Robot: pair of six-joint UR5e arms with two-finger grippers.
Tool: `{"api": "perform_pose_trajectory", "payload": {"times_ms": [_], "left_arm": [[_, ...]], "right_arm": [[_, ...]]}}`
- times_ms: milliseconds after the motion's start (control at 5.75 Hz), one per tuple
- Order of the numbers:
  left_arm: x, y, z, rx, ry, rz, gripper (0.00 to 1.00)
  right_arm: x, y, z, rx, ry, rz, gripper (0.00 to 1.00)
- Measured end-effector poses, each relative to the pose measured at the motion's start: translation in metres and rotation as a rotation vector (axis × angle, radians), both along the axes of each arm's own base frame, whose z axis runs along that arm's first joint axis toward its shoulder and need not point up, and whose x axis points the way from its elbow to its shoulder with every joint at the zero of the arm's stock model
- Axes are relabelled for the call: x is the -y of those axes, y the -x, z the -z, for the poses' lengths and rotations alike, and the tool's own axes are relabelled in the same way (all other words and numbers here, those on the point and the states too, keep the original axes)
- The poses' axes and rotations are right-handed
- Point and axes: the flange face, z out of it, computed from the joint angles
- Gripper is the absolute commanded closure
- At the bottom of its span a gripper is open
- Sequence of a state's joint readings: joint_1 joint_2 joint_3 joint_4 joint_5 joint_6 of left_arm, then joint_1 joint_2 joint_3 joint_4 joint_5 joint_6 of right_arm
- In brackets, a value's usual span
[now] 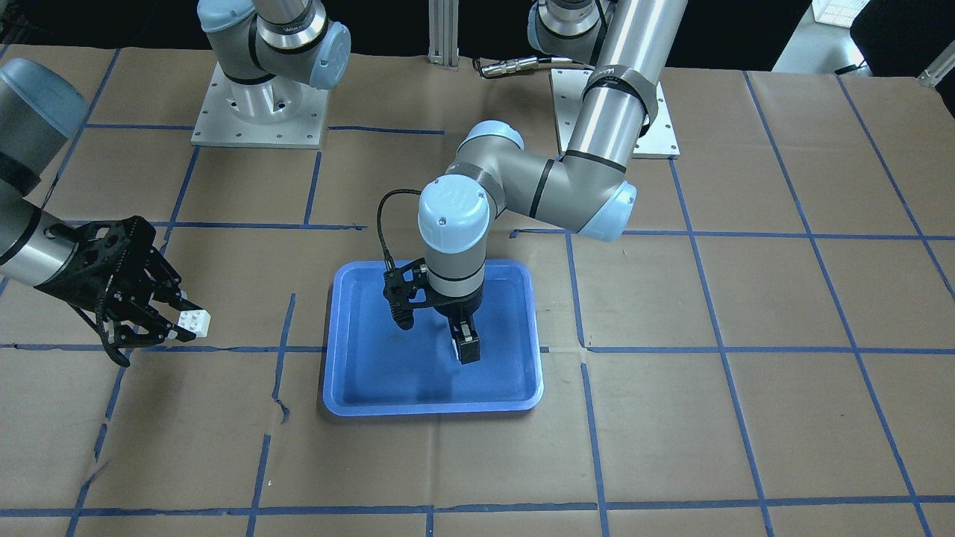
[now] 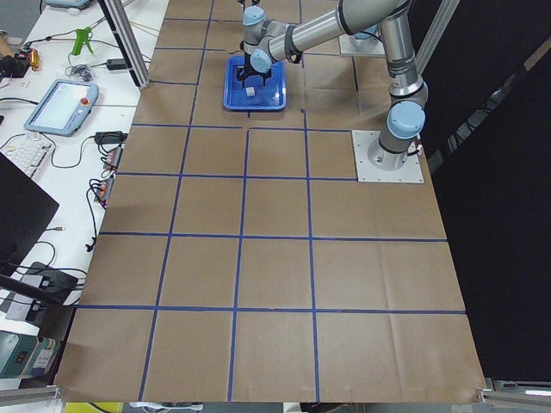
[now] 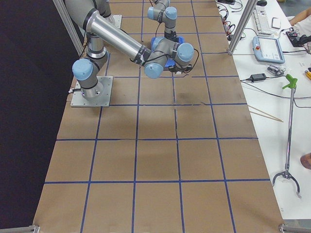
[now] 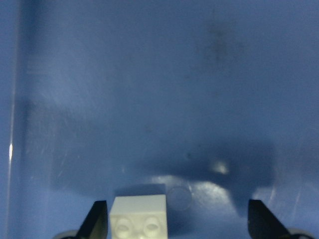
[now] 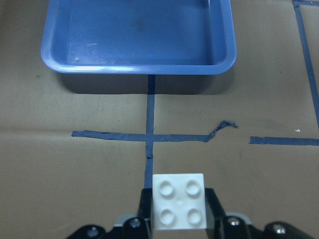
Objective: Assemble white blocks and place on blue tray
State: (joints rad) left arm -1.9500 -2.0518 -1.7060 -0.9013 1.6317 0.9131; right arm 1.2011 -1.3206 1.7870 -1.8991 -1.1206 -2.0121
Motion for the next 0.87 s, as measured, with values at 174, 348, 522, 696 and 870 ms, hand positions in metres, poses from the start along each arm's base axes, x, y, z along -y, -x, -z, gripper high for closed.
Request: {"api": "perform_pose_trajectory", "payload": {"times_ms": [174,348,522,696,870], "left_arm": [[-0.001,-0.011,-0.044,-0.011,0.024,-0.062,0.01],[-0.009,-0.031,-0.095,-0.008,0.01,-0.108,0.01],[-0.025,-0.054,-0.153,0.0,-0.011,-0.144,0.01],[-0.039,-0.082,-0.212,0.004,-0.014,-0.185,0.01],[-0.047,-0.116,-0.263,0.003,-0.007,-0.243,0.01]], "right_arm": [[0.0,-0.002,0.0,0.012,0.003,0.002,0.81],[-0.001,-0.006,0.001,0.027,0.0,0.004,0.81],[-0.005,-0.013,0.003,0.034,-0.006,-0.001,0.81],[-0.008,-0.027,0.003,0.036,-0.013,-0.006,0.81],[-0.011,-0.048,0.004,0.037,-0.026,-0.007,0.81]]}}
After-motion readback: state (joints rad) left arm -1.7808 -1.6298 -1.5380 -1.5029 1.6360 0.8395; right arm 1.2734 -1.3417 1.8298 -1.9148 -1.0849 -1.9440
